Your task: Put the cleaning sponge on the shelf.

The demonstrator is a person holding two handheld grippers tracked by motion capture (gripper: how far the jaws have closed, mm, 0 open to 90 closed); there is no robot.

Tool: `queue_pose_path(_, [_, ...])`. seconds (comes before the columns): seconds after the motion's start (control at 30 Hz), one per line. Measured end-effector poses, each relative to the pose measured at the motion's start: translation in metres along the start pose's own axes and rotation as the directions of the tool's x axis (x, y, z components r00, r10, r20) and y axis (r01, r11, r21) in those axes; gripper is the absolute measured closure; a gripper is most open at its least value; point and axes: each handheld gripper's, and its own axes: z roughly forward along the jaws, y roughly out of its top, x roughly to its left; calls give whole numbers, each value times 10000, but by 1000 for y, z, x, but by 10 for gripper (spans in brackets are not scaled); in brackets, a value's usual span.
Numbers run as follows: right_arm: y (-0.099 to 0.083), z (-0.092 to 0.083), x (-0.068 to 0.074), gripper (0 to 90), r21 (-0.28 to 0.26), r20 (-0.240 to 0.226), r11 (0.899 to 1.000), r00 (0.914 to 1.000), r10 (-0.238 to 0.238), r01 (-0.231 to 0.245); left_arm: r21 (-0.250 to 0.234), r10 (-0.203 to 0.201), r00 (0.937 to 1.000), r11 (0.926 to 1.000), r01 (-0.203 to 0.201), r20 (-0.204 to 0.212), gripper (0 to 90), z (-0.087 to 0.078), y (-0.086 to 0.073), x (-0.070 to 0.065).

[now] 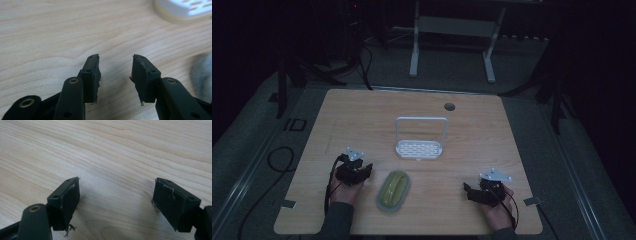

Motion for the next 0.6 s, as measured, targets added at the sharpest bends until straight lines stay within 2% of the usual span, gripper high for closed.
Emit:
queue_pose_path(0.1, [0, 0, 0, 213, 5, -3, 10000, 10000, 14, -14, -118, -12, 9994, 9999, 16, 345, 580, -5, 1, -3])
queue_pose_path(0.23, [0, 0, 0, 213, 5, -3, 10000, 10000, 15, -15, -71, 295, 9987, 9995, -292, 411, 585, -8, 3, -8])
queue_pose_path(0.37, [0, 0, 0, 213, 4, -3, 10000, 10000, 10, -10, 63, 346, 9975, 9994, -351, 608, 613, -11, 4, -10])
queue_pose_path(0.6, [0, 0, 0, 213, -1, -3, 10000, 10000, -1, 1, -268, 469, 9938, 9987, -444, 1008, 677, -25, 9, -15])
